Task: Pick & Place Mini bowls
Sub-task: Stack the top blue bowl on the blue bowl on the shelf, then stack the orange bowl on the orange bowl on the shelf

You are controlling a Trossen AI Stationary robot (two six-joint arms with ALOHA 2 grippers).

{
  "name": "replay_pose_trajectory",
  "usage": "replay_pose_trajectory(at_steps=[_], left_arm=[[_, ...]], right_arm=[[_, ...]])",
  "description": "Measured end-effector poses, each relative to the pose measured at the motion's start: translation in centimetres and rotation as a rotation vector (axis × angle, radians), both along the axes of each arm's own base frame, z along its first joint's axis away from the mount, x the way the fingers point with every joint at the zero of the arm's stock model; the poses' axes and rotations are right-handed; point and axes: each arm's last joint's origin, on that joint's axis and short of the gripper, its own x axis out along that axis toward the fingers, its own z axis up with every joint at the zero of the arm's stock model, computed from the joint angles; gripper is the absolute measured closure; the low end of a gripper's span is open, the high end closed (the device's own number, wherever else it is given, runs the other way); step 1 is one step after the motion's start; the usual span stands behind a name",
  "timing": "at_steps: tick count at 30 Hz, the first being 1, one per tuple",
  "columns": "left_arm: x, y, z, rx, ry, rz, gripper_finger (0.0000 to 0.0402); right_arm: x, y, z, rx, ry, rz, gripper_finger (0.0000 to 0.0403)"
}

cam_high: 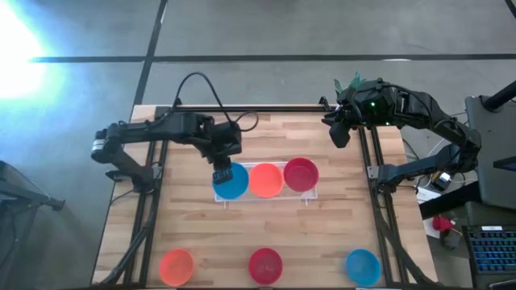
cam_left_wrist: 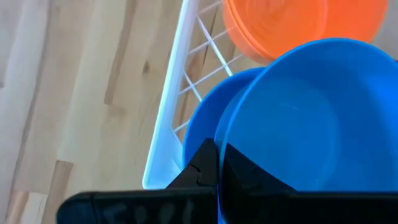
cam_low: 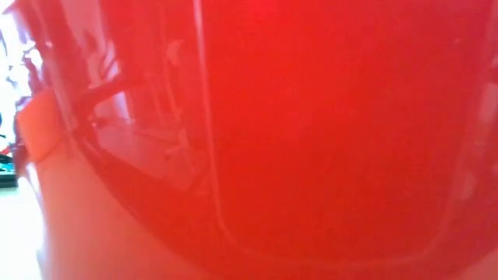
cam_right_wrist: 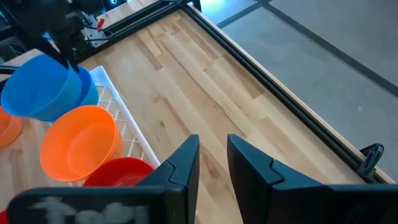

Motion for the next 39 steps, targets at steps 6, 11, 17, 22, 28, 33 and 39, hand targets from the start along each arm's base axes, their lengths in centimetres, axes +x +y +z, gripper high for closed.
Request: replay_pose_trajectory(at_steps=[6,11,17,22,28,33,39], left_arm=[[0.2,0.0,-0.6,-0.009,0.044,-0.001,0.0398],[0.3,0.0,-0.6,-0.004,0.042,-0.014,0.0384],[0.3,0.0,-0.6,-0.003,0.039,-0.018,0.0354],[0.3,0.0,-0.4,0.002,0.034,-0.027,0.0328],[0.3,0.0,0.6,0.013,-0.005,-0.042,0.0311],[0.1,0.0,1.8,0.017,-0.034,-0.044,0.0310],[-1.6,-0.2,3.0,-0.004,0.069,-0.026,0.0310]], right_arm=[[0.0,0.0,0.0,0.000,0.000,0.000,0.0323],[0.0,0.0,0.0,0.000,0.000,0.000,0.0323],[0.0,0.0,0.0,0.000,0.000,0.000,0.0323],[0.0,0.0,0.0,0.000,0.000,0.000,0.0323],[0.0,0.0,0.0,0.000,0.000,0.000,0.0323],[0.0,0.0,0.0,0.000,0.000,0.000,0.0323],[0.0,0.0,0.0,0.000,0.000,0.000,0.0323]])
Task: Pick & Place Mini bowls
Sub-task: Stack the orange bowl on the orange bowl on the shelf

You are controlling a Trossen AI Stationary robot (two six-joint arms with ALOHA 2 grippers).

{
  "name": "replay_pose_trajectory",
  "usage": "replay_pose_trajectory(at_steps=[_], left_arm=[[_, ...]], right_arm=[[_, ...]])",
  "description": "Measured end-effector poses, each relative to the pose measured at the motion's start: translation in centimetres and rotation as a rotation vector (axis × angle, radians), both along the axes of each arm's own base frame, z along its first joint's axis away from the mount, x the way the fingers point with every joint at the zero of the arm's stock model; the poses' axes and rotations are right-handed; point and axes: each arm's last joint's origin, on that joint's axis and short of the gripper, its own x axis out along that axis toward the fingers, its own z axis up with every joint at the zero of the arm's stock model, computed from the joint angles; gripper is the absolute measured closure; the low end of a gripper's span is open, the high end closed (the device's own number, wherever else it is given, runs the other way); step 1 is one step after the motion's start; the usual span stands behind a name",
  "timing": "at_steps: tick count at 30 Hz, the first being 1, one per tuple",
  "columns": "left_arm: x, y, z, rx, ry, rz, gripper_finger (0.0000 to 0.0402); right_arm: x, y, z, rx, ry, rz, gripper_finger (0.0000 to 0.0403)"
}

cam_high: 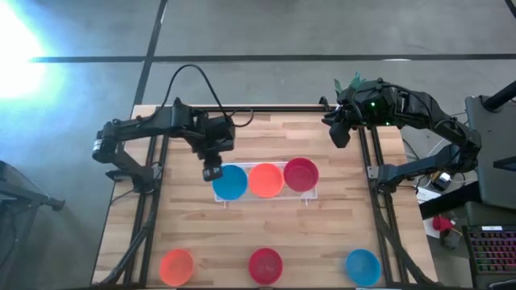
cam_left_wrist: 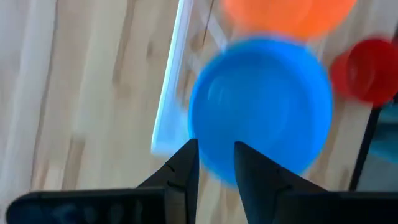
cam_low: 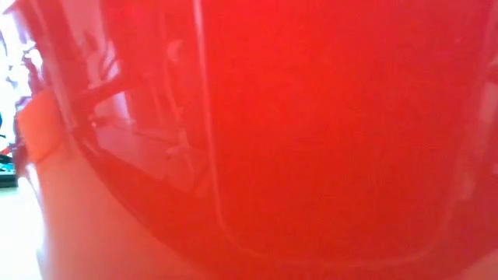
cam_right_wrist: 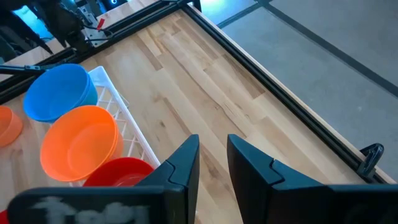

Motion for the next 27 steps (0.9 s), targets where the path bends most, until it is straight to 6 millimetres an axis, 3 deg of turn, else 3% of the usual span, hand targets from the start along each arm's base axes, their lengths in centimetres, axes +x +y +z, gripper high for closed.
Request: replay_pose_trajectory(at_steps=[4,16,27], left_arm=[[-1.7,-0.9,0.3,-0.030,0.094,0.034,0.0310],[-6.4,-7.3,-0.1,-0.029,0.085,-0.207,0.0310],[-8.5,-13.9,-4.1,-0.026,0.089,-0.505,0.0310]], right_arm=[[0.0,0.0,0.0,0.003,-0.001,-0.003,0.0323],[0.0,0.0,0.0,0.003,-0.003,-0.003,0.0323],[0.0,0.0,0.0,0.003,-0.002,-0.003,0.0323]])
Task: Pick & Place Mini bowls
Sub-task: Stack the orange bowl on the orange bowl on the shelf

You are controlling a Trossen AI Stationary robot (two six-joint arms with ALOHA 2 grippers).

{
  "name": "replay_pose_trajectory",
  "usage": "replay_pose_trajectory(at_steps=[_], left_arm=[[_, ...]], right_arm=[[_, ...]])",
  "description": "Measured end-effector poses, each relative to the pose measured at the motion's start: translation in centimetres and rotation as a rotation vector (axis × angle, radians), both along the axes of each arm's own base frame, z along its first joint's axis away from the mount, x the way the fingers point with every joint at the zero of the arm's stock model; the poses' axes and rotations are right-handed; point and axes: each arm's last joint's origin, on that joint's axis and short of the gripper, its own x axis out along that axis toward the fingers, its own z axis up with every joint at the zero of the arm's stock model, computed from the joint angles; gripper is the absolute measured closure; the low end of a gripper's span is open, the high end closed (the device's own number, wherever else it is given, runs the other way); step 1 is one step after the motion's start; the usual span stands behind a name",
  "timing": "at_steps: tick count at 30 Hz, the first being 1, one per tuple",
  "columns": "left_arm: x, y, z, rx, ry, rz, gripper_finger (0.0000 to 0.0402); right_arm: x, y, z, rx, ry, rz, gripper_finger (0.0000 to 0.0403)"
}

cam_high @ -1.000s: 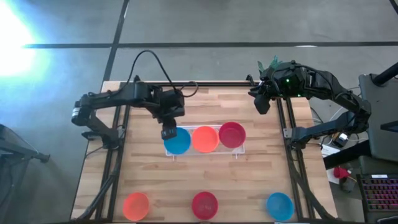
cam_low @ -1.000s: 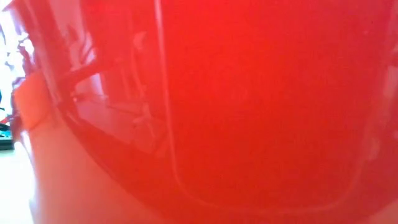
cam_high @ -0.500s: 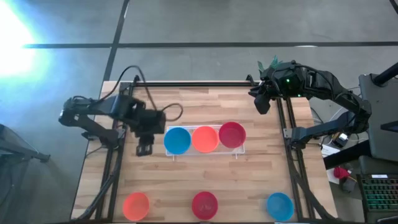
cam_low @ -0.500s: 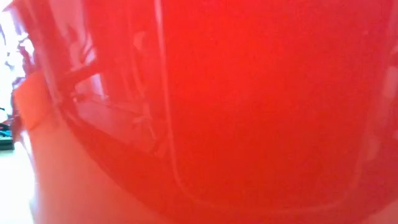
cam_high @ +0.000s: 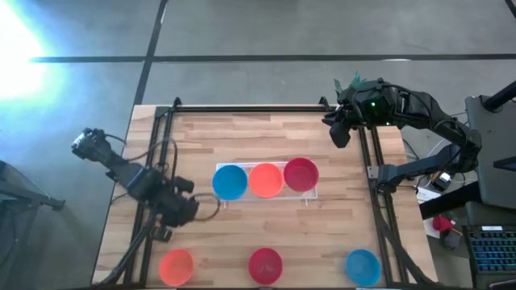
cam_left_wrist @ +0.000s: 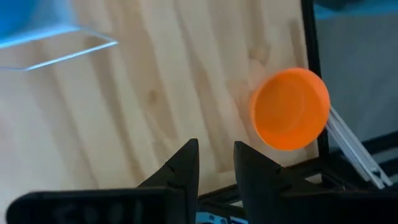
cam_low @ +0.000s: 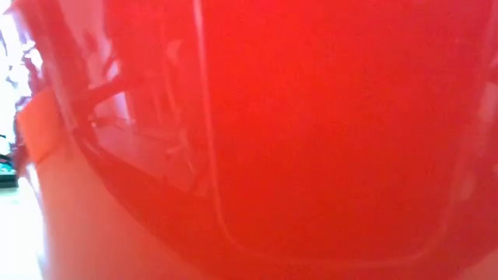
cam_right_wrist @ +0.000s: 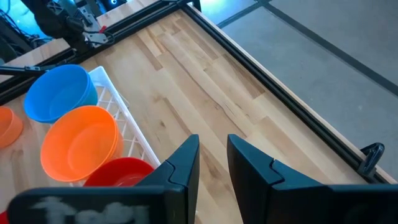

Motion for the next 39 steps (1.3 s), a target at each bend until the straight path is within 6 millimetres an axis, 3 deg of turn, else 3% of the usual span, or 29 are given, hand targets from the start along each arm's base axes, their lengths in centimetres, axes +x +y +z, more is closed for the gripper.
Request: replay_pose_trajectory(at_steps=[7,13,22,39], left_arm=[[-0.3,-3.2,-3.6,-0.057,-0.038,-0.055,0.0310],[-0.2,-4.5,-6.9,-0.127,-0.048,-0.065,0.0310],[-0.9,-4.6,-11.2,-0.180,0.039,-0.103,0.0310],[-1.6,-5.4,-15.6,-0.291,-0.018,-0.073,0.0310]], right_arm=[[0.0,0.0,0.0,-0.023,0.011,0.021,0.0323],[0.0,0.0,0.0,-0.048,0.022,0.044,0.0323],[0.0,0.0,0.0,-0.073,0.034,0.068,0.0323],[0.0,0.0,0.0,-0.074,0.035,0.073,0.0323]])
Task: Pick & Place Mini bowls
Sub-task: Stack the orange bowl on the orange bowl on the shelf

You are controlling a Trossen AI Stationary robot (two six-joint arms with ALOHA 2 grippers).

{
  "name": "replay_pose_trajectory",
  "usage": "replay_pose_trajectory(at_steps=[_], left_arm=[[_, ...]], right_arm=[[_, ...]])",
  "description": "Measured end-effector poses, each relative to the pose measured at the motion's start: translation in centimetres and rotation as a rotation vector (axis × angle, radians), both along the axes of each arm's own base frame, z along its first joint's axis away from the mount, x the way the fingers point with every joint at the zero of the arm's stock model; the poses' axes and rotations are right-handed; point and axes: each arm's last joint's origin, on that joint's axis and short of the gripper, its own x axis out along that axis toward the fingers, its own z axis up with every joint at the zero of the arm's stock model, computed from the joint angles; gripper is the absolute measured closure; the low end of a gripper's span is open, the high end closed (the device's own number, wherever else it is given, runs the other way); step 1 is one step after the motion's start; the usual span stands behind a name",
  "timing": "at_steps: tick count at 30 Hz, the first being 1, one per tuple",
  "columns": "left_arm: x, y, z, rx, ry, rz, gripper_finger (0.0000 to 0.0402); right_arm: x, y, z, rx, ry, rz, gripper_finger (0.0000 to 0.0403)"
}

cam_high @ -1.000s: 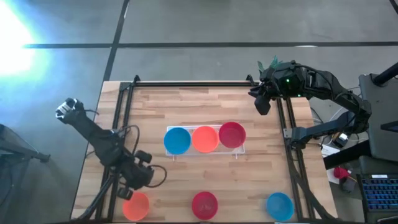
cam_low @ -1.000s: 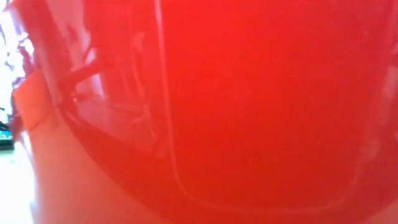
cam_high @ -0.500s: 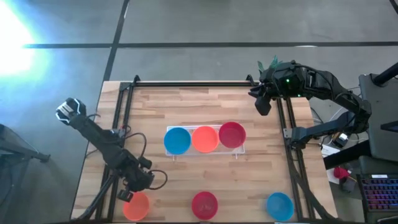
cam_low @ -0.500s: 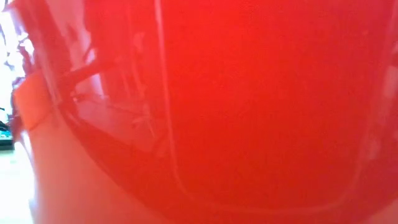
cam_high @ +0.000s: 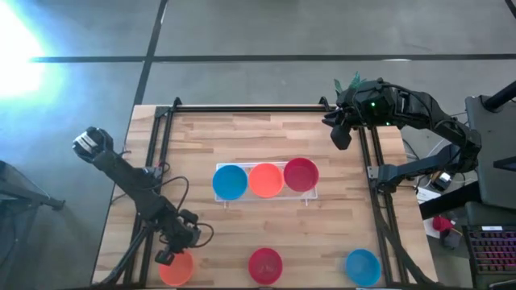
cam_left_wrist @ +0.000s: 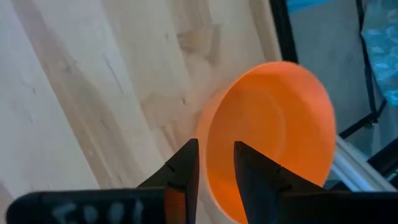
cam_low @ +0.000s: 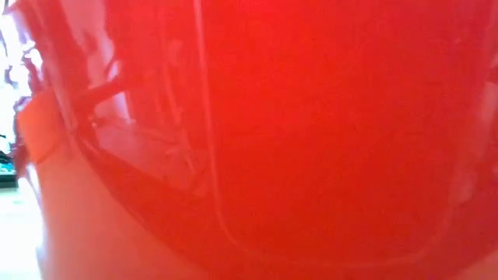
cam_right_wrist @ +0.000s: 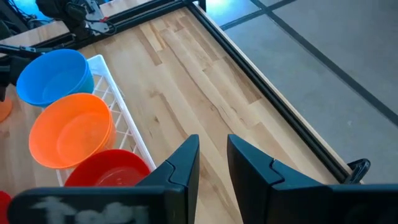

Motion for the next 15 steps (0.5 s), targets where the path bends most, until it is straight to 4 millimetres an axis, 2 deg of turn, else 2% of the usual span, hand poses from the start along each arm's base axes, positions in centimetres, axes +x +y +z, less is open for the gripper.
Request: replay_pose_trajectory(at_steps=[15], left_arm=[[-0.7,0.5,-2.2,-0.014,0.015,0.030,0.0310]], right_arm=[[0.0,0.0,0.0,0.000,0.000,0.000,0.0323]])
